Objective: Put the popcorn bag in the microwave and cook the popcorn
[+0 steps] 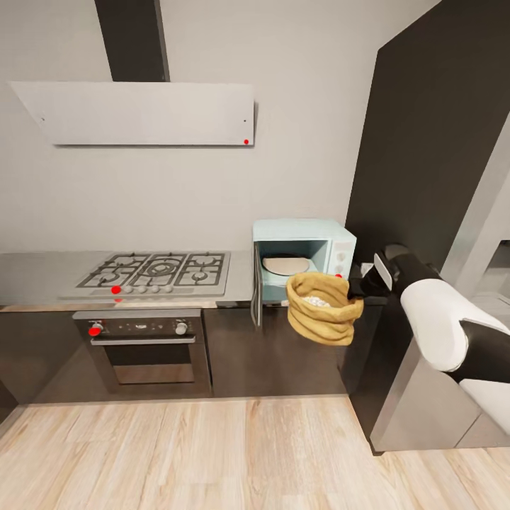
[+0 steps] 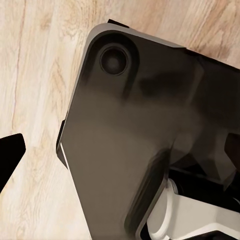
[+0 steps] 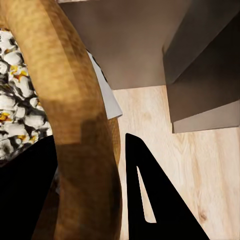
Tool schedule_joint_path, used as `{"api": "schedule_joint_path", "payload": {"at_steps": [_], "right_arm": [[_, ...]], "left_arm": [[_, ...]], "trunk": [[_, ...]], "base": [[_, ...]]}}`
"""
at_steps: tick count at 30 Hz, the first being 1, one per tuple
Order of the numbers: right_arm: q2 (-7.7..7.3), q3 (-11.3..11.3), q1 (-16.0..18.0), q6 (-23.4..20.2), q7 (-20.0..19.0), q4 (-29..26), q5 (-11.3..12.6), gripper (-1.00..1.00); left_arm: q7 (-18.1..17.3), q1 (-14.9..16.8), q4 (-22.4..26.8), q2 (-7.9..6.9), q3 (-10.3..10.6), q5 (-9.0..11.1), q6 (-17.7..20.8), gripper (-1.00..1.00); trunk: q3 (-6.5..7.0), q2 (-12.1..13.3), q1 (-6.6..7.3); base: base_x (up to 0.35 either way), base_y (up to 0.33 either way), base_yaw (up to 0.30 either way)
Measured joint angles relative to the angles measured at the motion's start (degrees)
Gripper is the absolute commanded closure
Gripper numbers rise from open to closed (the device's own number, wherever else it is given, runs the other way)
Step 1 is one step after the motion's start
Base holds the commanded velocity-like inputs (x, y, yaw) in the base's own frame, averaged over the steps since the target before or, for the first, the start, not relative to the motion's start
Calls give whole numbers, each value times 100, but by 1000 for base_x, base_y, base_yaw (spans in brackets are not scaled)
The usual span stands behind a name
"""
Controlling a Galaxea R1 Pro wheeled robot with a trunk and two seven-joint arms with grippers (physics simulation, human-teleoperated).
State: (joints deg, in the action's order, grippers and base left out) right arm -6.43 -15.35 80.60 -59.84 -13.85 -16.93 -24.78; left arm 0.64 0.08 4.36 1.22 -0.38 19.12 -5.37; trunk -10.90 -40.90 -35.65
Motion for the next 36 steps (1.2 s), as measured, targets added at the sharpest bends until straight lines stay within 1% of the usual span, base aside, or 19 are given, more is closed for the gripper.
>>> {"api": "schedule_joint_path", "payload": {"at_steps": [2, 5, 8, 13, 21, 32, 36], "right_arm": [[-4, -2, 61, 0, 1, 96, -1, 100], [-2, -10, 262, 1, -1, 501, 7, 100], [26, -7, 320, 1, -2, 633, 0, 100], [29, 66, 332, 2, -1, 571, -45, 100], [42, 65, 333, 1, -1, 565, -49, 100], [41, 84, 335, 1, -1, 565, -48, 100], [43, 49, 332, 1, -1, 565, -48, 100]], "left_arm": [[0, 0, 0, 0, 1, 0, -1, -100], [0, 0, 0, 0, -4, 0, -3, -100], [0, 0, 0, 0, 2, 0, -4, -100], [1, 0, 0, 0, 1, 0, -4, -100], [7, 0, 3, 7, -5, 1, 1, -100], [0, 0, 0, -9, -5, 0, 4, -100], [0, 0, 0, -9, -5, 0, 4, -100]], "trunk": [[0, 0, 0], [0, 0, 0], [0, 0, 0], [0, 0, 0], [0, 0, 0], [0, 0, 2], [0, 0, 2]], "base": [[0, 0, 0], [0, 0, 0], [0, 0, 0], [0, 0, 0], [10, 0, 0], [203, 0, 0], [225, 0, 0]]}}
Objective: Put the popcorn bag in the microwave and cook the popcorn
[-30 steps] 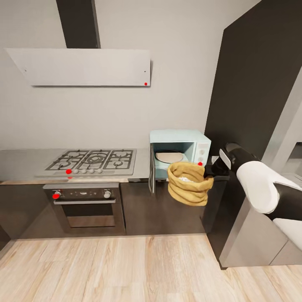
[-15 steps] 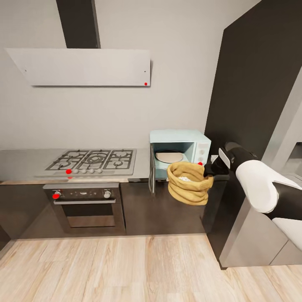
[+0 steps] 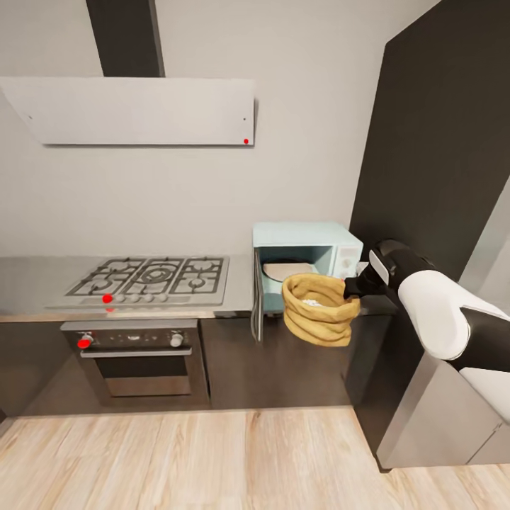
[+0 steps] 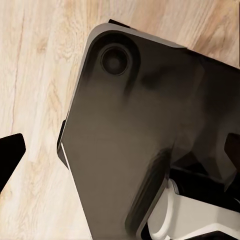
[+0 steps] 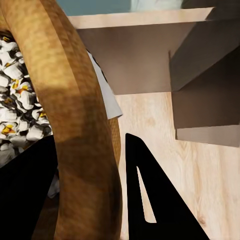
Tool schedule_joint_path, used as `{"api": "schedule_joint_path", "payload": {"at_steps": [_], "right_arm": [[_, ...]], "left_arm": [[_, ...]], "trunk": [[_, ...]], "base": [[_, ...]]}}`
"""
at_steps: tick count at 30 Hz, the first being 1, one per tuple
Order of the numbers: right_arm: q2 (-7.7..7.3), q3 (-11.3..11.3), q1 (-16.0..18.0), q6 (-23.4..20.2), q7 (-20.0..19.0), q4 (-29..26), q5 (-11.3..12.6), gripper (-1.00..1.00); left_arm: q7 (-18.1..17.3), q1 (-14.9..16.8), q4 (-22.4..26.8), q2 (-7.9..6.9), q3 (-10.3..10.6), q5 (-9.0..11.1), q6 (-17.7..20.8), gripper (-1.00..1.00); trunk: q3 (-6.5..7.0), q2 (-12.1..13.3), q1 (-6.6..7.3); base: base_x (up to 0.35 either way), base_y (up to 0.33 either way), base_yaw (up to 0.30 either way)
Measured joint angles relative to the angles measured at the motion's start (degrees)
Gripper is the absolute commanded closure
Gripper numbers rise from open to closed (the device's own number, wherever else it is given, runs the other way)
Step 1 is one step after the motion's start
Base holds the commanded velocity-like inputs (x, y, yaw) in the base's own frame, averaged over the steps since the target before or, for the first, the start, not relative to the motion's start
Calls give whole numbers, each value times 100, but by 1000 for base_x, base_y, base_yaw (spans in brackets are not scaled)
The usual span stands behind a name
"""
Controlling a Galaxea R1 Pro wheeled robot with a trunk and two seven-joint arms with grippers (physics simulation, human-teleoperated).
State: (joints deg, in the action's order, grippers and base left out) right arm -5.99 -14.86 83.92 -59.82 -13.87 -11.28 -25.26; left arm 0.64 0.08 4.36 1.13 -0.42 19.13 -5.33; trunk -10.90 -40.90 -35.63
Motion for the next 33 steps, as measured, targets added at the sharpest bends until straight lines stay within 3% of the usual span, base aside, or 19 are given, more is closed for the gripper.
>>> {"api": "schedule_joint_path", "payload": {"at_steps": [33], "right_arm": [[-9, -61, 5, 0, -9, 0, 44, 100]], "left_arm": [[0, 1, 0, -2, 4, 0, 1, -100]], "trunk": [[0, 0, 0]], "base": [[225, 0, 0]]}}
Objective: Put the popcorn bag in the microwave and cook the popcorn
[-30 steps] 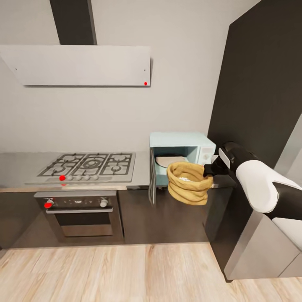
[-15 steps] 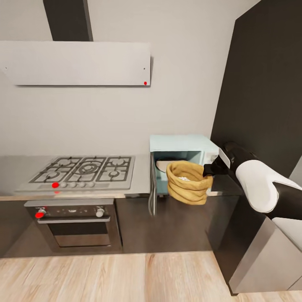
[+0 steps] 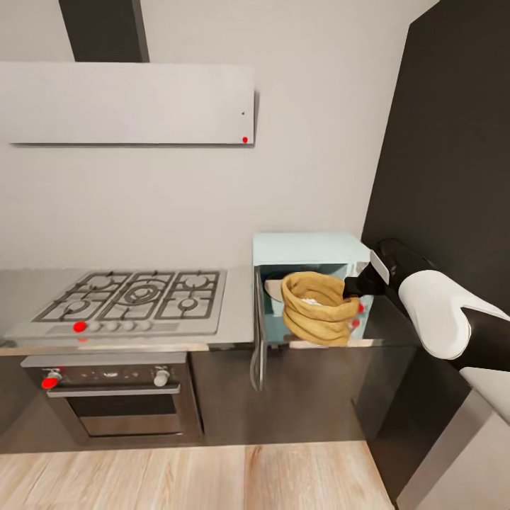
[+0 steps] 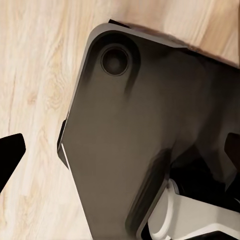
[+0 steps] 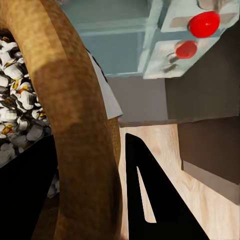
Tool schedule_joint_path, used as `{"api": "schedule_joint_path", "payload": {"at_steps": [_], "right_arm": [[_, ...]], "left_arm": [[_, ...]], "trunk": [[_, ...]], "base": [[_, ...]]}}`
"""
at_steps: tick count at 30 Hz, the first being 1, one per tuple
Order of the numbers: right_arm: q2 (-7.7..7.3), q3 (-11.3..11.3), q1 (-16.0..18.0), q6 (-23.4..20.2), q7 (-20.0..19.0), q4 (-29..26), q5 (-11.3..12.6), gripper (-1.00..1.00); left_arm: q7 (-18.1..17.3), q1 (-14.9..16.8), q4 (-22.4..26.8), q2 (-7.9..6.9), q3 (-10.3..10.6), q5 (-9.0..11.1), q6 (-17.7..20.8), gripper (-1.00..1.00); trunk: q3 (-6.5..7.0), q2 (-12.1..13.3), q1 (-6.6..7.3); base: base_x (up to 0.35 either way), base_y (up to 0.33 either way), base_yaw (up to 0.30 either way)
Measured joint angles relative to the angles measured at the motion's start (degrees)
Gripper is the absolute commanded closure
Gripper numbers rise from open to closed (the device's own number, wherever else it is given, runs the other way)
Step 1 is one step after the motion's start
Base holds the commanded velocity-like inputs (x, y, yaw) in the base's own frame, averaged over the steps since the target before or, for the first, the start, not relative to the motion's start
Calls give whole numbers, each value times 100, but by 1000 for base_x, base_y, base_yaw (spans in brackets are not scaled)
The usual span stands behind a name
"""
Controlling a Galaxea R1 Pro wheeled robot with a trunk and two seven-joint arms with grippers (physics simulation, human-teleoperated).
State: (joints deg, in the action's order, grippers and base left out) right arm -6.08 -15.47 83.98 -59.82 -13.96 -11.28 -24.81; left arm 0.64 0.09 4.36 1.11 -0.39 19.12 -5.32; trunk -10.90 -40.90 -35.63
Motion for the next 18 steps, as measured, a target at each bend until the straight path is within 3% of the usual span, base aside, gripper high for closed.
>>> {"api": "schedule_joint_path", "payload": {"at_steps": [18], "right_arm": [[-1, 45, -11, 5, -41, 61, -81, 100]], "left_arm": [[-8, -1, 1, -2, 4, -6, 1, -100]], "trunk": [[-1, 1, -1]], "base": [[260, 0, 0]]}}
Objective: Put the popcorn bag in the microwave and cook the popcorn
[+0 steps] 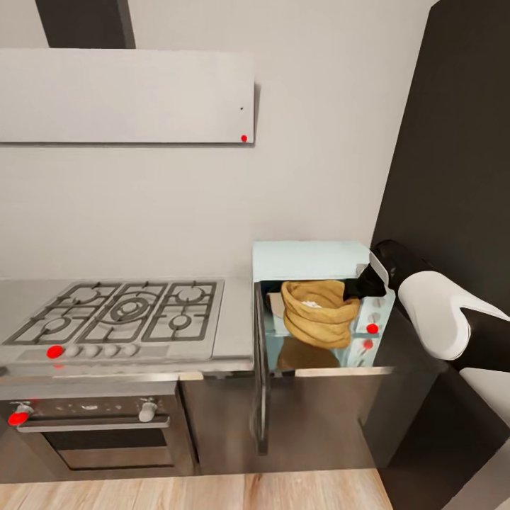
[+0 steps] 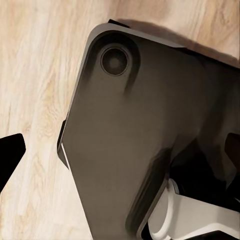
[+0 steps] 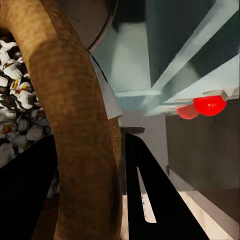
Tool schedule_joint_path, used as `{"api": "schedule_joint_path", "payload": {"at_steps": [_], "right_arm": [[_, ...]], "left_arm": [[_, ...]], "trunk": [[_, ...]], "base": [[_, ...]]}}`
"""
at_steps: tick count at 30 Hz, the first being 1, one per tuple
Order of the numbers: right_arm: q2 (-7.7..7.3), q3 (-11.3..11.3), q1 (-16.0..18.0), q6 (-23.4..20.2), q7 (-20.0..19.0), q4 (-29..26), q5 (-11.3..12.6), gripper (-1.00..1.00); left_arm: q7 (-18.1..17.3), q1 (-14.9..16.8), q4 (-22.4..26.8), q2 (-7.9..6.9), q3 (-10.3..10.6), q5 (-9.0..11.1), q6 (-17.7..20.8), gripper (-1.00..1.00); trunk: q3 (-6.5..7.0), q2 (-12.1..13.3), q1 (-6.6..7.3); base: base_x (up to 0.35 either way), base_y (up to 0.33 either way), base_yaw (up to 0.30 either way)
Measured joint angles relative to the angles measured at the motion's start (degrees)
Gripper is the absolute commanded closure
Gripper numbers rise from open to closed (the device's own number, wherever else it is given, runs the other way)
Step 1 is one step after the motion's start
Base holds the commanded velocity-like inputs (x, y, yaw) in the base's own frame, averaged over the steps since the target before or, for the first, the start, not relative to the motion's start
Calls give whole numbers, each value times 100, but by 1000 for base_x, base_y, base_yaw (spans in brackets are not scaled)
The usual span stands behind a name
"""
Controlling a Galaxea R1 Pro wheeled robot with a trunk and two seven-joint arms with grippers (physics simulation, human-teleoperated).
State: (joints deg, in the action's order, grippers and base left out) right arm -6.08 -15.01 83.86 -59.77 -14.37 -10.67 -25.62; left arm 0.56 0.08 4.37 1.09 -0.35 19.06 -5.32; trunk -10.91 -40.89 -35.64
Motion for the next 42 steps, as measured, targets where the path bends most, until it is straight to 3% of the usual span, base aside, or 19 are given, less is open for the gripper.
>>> {"api": "schedule_joint_path", "payload": {"at_steps": [15, 28, 39, 42], "right_arm": [[0, -46, -58, -5, -7, 44, 223, 100], [-6, -45, -72, -4, 44, 47, 228, 100], [-8, -46, -155, -4, 51, 44, 237, 100], [-9, -19, -157, -1, 70, 208, 195, 100]], "left_arm": [[8, 0, 0, 1, -5, 6, 0, -100], [8, 0, 4, 4, -7, 6, -1, -100], [0, 0, -1, -5, 1, 5, -1, -100], [0, -2, 3, -5, -1, 4, 1, -100]], "trunk": [[2, -1, -1], [2, -1, -2], [2, -2, 2], [1, -5, 60]], "base": [[7, 0, 0], [7, 0, 0], [282, 0, 0], [157, 0, 0]]}}
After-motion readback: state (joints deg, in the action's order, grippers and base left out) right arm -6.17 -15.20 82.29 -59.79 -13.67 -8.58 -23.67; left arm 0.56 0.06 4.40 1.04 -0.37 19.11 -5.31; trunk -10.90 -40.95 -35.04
